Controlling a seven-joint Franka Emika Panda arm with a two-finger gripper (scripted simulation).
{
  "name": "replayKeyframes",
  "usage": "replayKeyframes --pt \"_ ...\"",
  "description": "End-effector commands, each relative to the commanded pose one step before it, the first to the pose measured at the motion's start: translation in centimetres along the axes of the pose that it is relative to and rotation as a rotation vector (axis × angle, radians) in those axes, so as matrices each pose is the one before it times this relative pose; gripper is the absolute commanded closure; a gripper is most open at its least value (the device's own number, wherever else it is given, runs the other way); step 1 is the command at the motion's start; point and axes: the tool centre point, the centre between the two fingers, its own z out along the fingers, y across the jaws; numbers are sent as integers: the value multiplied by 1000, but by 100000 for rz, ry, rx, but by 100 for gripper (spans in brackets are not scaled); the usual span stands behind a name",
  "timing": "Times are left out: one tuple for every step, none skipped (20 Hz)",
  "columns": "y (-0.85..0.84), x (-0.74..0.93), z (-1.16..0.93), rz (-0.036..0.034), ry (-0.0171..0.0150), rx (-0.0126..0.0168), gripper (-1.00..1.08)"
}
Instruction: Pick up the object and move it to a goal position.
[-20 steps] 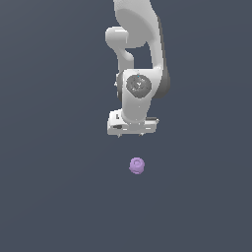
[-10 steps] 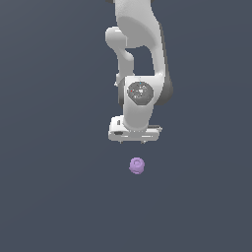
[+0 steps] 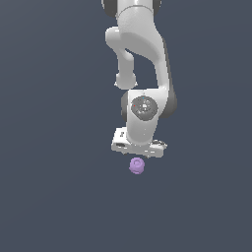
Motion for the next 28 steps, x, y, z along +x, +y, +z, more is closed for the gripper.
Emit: replayKeyframes --pt "-463 963 362 3120 1233 706 -92" --pt "-152 276 125 935 356 221 -92" --pt "-136 240 113 824 312 198 -92" --pt "-118 205 99 716 270 174 -92" --pt "-102 171 85 604 227 148 -92" --pt "-85 138 71 492 184 122 -92" --pt "-65 107 55 386 144 96 -92" --pt "-47 76 40 275 102 69 -92" --pt "-31 45 25 161 60 40 -92" --pt "-17 13 11 45 17 11 -92" --pt "61 -109 -24 -356 -171 -95 -92" --pt "-2 0 42 0 0 0 -92" --pt "-7 -1 125 0 0 0 -92" --pt "-11 -2 207 0 0 0 -92" --pt "14 4 274 43 20 11 -92" --pt "-20 -6 371 0 0 0 -92" --pt "18 2 429 61 28 15 -92" --pt "3 -5 515 43 20 11 -92" --pt "0 -9 591 43 20 11 -92" --pt "-1 -11 620 43 20 11 -92" --pt "2 -8 537 43 20 11 -92" --pt "6 -2 447 43 20 11 -92" --pt "-21 -3 373 0 0 0 -92" --pt "11 14 268 43 20 11 -92" --pt "-16 17 194 0 0 0 -92" --pt "-14 28 105 0 0 0 -92" --pt "-13 40 15 0 0 0 -92" --pt "-9 40 -52 0 0 0 -92"
